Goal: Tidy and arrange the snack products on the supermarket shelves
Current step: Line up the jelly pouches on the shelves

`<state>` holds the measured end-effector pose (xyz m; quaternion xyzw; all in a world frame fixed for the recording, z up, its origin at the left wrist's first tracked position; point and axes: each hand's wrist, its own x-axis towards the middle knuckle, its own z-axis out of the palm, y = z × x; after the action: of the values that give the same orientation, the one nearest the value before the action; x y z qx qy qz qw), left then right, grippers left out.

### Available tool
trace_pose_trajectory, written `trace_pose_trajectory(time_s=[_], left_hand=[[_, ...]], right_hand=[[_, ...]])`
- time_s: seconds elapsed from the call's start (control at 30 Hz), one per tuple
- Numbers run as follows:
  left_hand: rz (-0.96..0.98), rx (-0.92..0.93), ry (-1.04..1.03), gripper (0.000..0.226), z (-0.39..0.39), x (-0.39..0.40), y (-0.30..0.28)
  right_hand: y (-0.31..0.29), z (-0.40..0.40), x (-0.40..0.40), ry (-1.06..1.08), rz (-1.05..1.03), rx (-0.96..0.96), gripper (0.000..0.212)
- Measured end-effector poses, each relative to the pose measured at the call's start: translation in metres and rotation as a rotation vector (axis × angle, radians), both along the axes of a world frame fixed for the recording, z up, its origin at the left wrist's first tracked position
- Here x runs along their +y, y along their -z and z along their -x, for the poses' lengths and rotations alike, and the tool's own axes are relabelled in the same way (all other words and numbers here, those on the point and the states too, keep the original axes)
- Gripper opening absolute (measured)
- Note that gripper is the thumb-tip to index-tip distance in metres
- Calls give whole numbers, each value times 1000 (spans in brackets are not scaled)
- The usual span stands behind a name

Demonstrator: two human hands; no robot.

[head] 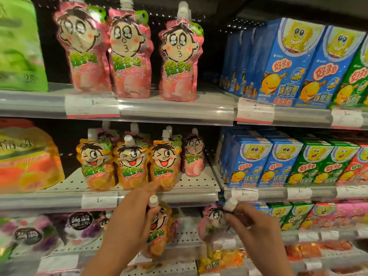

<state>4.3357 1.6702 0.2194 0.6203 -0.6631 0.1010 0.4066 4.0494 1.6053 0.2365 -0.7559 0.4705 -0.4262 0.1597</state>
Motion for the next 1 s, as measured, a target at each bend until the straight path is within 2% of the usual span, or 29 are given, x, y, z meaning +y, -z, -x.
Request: trace_pose_trajectory(time_s=[0.1, 0.2, 0.3, 0.43, 0.63, 1.0], left_hand=[[-132, 7, 26, 50, -13, 1, 17], [-245, 72, -4, 54, -20, 0, 35], [-226, 56, 12, 49, -19, 1, 45], [-119, 151, -3, 52, -21, -2, 50], [-93, 174, -32, 48, -24, -7, 49], [-146, 221, -4, 48, -24, -5, 52]], right_hand=[[-24, -14, -3, -2, 122, -64, 43], [-46, -26, -8, -21, 179, -136, 35], [-63, -38, -14, -14, 229, -176, 30], [-74, -52, -26, 5, 287, -231, 15], [-66, -71, -53, 28, 303, -136, 10], [-89, -74, -94, -24, 119, 128, 15]])
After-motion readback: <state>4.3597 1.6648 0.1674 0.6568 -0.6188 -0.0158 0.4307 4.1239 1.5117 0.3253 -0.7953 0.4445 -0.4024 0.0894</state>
